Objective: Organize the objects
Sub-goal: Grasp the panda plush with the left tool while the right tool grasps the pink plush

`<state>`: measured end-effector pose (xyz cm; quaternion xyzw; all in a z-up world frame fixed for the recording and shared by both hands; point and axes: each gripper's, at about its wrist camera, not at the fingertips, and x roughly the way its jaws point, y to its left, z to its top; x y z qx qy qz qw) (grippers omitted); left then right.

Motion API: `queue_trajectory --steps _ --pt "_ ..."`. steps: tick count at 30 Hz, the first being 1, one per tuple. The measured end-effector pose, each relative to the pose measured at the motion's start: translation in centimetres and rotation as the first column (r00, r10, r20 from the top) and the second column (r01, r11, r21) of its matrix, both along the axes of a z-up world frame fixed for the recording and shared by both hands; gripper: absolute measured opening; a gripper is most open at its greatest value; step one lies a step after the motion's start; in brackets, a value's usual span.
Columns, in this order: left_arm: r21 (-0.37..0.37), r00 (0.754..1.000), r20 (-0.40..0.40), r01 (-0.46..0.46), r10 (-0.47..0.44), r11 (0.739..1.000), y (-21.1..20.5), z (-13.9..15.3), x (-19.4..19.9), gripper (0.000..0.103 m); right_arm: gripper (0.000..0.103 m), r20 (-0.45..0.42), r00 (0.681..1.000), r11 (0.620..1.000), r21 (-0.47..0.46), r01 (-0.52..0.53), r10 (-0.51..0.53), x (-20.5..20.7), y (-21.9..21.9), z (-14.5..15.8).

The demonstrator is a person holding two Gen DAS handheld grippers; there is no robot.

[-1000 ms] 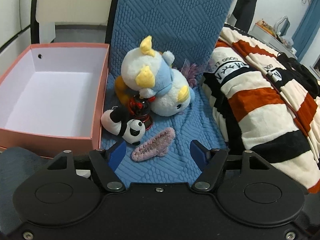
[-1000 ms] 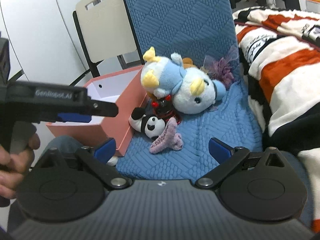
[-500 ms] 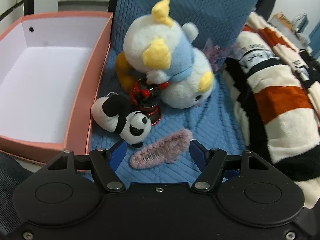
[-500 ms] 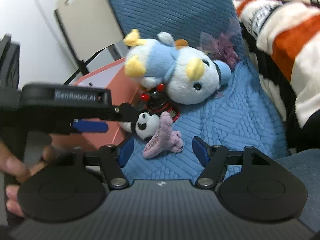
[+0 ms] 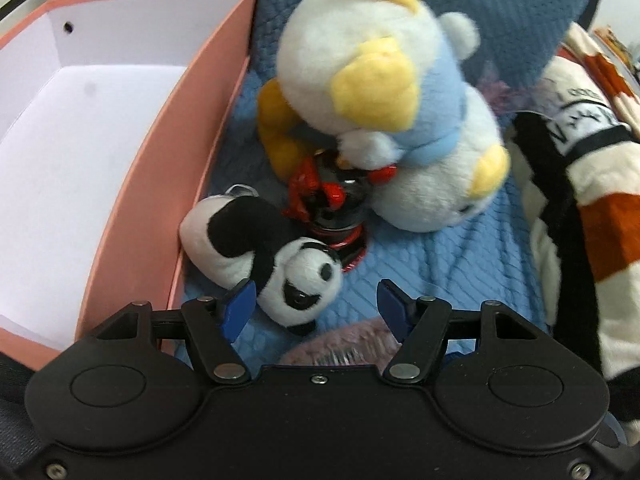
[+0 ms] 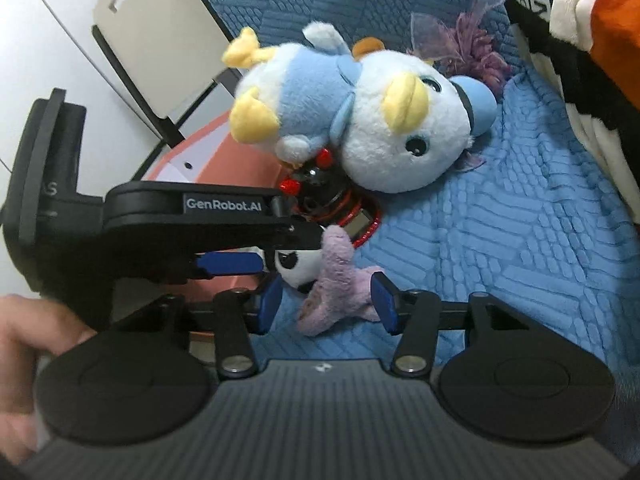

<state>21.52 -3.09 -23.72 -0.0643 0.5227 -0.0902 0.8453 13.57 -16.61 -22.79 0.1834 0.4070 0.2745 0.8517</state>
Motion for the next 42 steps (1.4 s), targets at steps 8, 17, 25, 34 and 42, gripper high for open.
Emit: queue_trajectory --steps 8,17,25,34,42 --pt "0.004 1.0 -0.016 -0.027 0.027 1.0 -0.1 -2.1 0.9 0.067 0.053 0.007 1.0 1.0 -0.027 -0.004 0.005 1.3 0.5 -0.5" --pt "0.011 1.0 -0.012 -0.006 0.006 1.0 0.5 -3.5 1.4 0.053 0.032 0.023 1.0 0.997 -0.073 -0.007 0.009 1.8 1.1 -0.8" --pt "0.013 0.999 0.003 0.039 -0.039 0.999 0.6 -3.3 0.6 0.051 0.015 0.049 0.998 0.997 -0.052 0.05 -0.047 1.5 0.1 -0.1" --pt "0.0 0.986 -0.015 0.168 -0.168 0.986 0.1 -2.4 -1.3 0.051 0.015 0.116 0.966 0.967 -0.079 0.24 -0.231 1.3 -2.1 1.0" --pt "0.031 0.969 -0.037 0.245 -0.243 0.969 -0.9 -3.0 -2.4 0.051 0.015 0.2 0.922 0.915 -0.172 0.366 -0.331 1.3 -2.9 1.5"
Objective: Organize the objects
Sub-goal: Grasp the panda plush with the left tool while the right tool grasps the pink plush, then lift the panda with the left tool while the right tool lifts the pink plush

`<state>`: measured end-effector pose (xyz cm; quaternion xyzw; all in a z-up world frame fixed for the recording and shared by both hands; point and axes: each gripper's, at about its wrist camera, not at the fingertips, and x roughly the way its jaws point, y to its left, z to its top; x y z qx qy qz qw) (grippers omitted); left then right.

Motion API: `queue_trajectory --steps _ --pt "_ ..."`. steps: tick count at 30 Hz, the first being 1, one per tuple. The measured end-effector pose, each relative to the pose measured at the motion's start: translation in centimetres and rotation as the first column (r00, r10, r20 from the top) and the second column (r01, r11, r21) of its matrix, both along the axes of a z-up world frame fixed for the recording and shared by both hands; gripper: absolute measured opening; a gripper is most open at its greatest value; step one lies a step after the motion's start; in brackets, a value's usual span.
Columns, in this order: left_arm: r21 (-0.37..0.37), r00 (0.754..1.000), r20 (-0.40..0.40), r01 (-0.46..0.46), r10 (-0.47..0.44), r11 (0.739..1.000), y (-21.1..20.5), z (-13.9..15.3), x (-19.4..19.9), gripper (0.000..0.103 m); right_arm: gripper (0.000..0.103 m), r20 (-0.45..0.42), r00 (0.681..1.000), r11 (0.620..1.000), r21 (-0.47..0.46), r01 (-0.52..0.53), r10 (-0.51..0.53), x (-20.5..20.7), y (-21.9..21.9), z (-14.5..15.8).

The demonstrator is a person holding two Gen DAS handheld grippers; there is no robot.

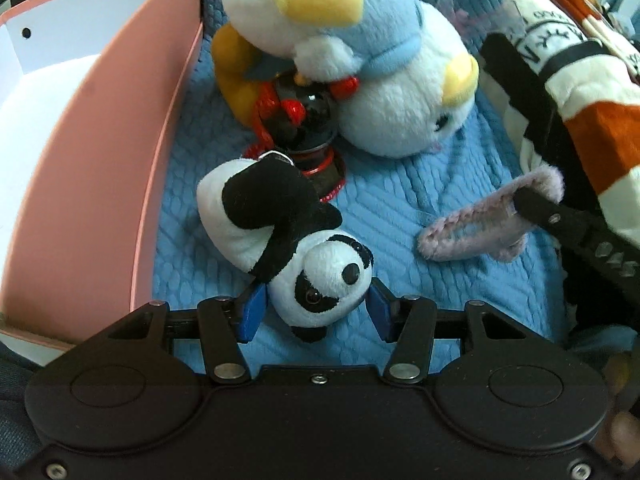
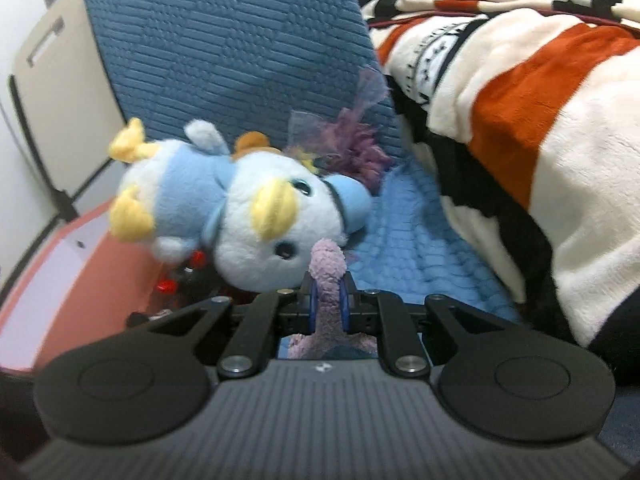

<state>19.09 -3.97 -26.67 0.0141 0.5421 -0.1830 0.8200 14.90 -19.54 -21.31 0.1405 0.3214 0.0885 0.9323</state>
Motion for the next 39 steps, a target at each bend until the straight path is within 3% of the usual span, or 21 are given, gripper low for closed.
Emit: queue_trajectory --steps 6,12,17,21,25,29,34,39 --pt "-0.007 1.0 -0.006 0.01 -0.01 1.0 0.1 -0.1 0.1 0.051 0.017 -0.07 0.998 0.998 -0.068 -0.005 0.0 -0.3 0.6 -0.9" --pt "-0.004 0.999 -0.032 0.001 -0.001 1.0 0.6 -0.7 0.0 0.05 0.017 -0.154 0.988 1.0 0.006 -0.001 0.002 -2.0 -0.3 -1.3" --pt "-0.013 0.998 -0.049 -0.03 0.03 0.999 1.0 -1.1 0.1 0.052 0.019 -0.177 0.984 1.0 0.002 -0.006 0.006 -2.4 0.1 -1.6" --pt "-0.006 0.998 -0.052 -0.036 0.036 0.999 1.1 -1.1 0.0 0.058 0.026 -0.213 0.977 1.0 0.027 0.013 -0.007 -2.6 -0.3 -1.9" --pt "-0.015 0.998 -0.028 -0.049 0.048 0.999 1.2 -0.5 -0.5 0.068 0.063 -0.194 0.981 0.999 0.046 -0.005 0.014 -3.0 -0.3 -1.6" --pt "0.0 0.998 0.004 -0.059 0.059 0.998 1.2 0.0 -0.7 0.068 0.064 -0.188 0.982 1.0 0.002 -0.012 0.012 -2.7 0.2 -1.6" --pt "0.021 0.996 0.028 -0.081 0.08 0.996 1.2 -0.1 -0.4 0.067 0.064 -0.254 0.967 0.997 -0.068 -0.037 0.019 -1.1 1.0 -3.0" --pt "0.035 0.996 0.04 -0.086 0.085 0.996 1.1 -0.5 -0.3 0.066 0.064 -0.254 0.966 0.996 -0.073 -0.058 0.037 -0.7 1.2 -3.4"
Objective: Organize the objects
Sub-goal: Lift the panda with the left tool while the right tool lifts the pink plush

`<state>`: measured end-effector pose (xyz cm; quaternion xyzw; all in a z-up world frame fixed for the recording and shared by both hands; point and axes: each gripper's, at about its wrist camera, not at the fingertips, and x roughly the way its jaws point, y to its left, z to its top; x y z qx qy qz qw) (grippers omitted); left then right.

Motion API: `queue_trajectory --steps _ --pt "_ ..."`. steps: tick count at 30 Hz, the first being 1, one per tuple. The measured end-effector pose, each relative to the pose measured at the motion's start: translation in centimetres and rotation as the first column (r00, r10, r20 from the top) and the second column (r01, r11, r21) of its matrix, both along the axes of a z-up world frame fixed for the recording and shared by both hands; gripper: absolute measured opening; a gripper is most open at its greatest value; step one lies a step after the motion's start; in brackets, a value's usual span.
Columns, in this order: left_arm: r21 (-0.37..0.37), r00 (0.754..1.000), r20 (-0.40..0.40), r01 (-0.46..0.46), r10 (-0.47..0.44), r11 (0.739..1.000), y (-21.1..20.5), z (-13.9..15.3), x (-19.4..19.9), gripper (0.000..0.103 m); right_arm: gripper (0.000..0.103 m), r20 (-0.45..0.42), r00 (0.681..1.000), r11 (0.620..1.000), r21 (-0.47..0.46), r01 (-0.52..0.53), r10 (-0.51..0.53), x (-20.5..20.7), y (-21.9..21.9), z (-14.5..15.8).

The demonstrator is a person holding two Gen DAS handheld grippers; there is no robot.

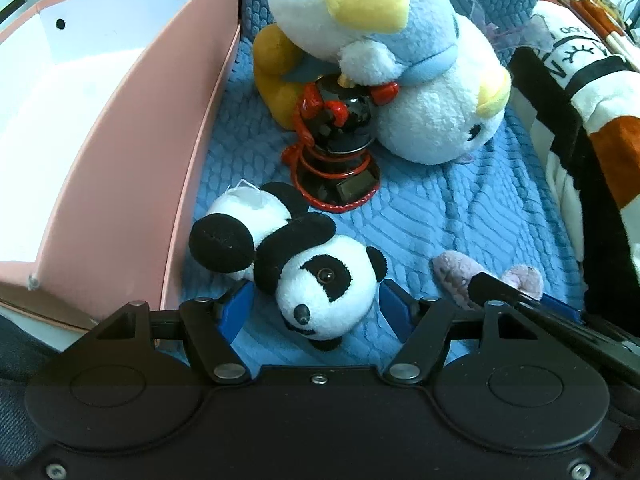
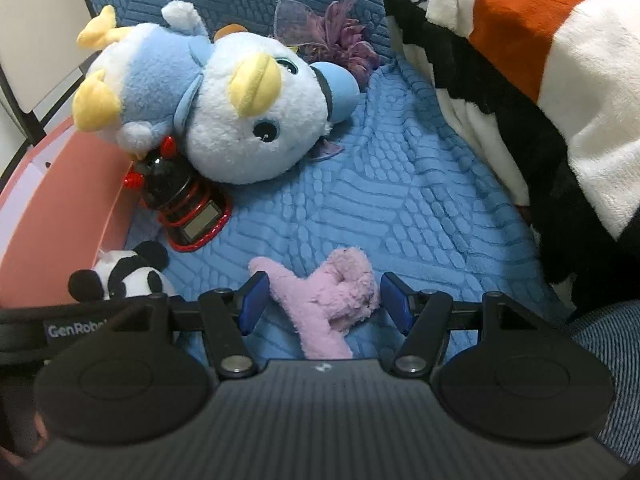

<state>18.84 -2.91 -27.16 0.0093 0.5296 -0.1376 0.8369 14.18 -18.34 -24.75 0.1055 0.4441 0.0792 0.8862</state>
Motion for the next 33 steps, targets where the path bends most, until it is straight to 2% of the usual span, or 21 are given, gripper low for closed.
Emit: queue_trajectory --steps 4,7,11,13,14,18,33 --pt "0.018 1.0 0.001 0.001 -0.001 1.0 -0.3 -0.4 0.0 0.066 0.063 0.001 1.0 1.0 -0.008 -0.015 0.015 -0.1 0.3 0.0" --pt "0.024 1.0 0.014 -0.003 0.003 1.0 -0.3 -0.5 -0.1 0.062 0.061 0.001 0.999 0.999 -0.015 -0.032 0.032 -0.1 0.4 0.2" --pt "0.002 1.0 0.028 -0.003 0.003 1.0 0.1 -0.1 -0.4 0.053 0.058 0.0 0.999 0.999 -0.017 -0.04 0.04 -0.2 0.5 0.4" --pt "-0.001 0.999 0.038 0.0 0.0 1.0 0.4 0.3 -0.6 0.053 0.057 0.0 0.999 0.999 -0.009 -0.042 0.042 -0.3 0.5 0.5" --pt "-0.002 0.998 0.044 -0.047 0.047 0.999 0.5 0.5 -0.7 0.052 0.056 -0.001 0.999 0.999 -0.005 -0.043 0.043 -0.2 0.5 0.5" --pt "-0.027 0.998 0.051 -0.045 0.046 0.999 0.9 1.2 -0.7 0.046 0.054 0.007 0.999 0.999 0.006 -0.045 0.044 -0.2 0.6 0.8" --pt "-0.08 0.998 0.068 -0.01 0.016 0.997 0.7 4.2 -1.6 0.044 0.053 -0.003 1.0 0.996 0.088 -0.005 0.005 -0.6 -1.1 2.6"
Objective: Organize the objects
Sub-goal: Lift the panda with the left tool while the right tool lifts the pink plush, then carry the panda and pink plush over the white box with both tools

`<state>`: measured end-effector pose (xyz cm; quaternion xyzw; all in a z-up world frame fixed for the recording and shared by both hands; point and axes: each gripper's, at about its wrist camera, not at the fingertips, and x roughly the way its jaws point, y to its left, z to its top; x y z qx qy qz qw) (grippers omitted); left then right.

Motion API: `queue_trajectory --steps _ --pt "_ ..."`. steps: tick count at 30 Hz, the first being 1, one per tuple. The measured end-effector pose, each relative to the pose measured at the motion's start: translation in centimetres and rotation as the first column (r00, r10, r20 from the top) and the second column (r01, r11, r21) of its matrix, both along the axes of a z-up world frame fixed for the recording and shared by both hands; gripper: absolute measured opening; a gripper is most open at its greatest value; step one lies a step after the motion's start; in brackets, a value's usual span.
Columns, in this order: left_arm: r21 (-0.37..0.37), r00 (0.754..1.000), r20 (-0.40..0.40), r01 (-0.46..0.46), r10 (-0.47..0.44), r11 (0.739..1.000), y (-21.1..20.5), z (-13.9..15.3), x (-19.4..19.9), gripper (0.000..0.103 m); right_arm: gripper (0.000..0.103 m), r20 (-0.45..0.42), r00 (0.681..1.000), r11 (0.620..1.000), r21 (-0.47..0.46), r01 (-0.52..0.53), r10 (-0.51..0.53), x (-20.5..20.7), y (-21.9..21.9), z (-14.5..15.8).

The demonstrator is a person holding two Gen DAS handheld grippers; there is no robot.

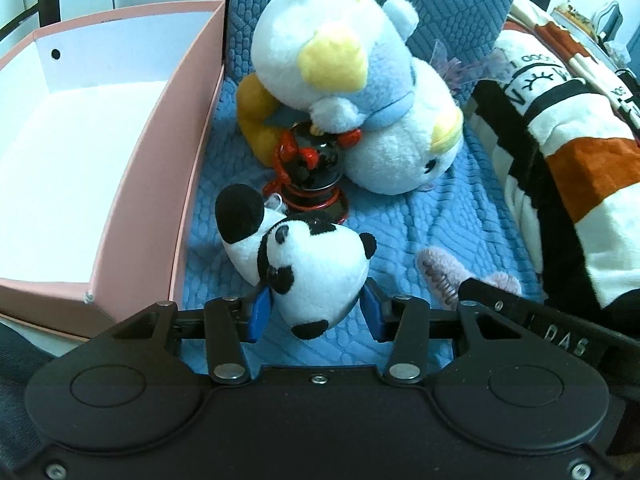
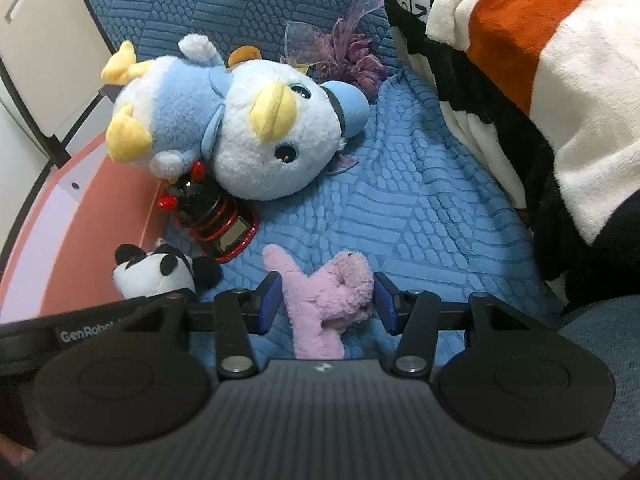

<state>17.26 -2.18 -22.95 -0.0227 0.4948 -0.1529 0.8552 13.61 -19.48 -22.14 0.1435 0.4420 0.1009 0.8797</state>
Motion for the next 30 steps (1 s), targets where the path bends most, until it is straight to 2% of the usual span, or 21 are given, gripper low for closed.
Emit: queue_trajectory --steps 7,12,23,30 --pt "-0.03 1.0 0.006 0.014 -0.014 0.999 0.7 2.1 -0.4 0.044 0.053 0.024 1.0 0.999 0.042 0.0 -0.001 0.0 -0.6 2.9" --pt "-0.08 1.0 0.005 0.024 -0.023 0.997 1.4 4.0 -0.1 0.044 0.053 0.044 0.999 0.999 0.051 -0.008 0.006 -0.2 -0.5 5.2" --pt "-0.123 0.996 0.066 0.073 -0.066 0.99 2.9 10.0 1.4 0.044 0.053 0.091 0.996 0.997 0.082 0.003 -0.01 -1.2 0.0 10.1" --pt "-0.15 0.993 0.115 0.05 -0.032 0.987 5.7 13.4 2.4 0.044 0.053 0.13 0.991 0.996 0.085 -0.033 0.022 -1.4 2.1 13.2"
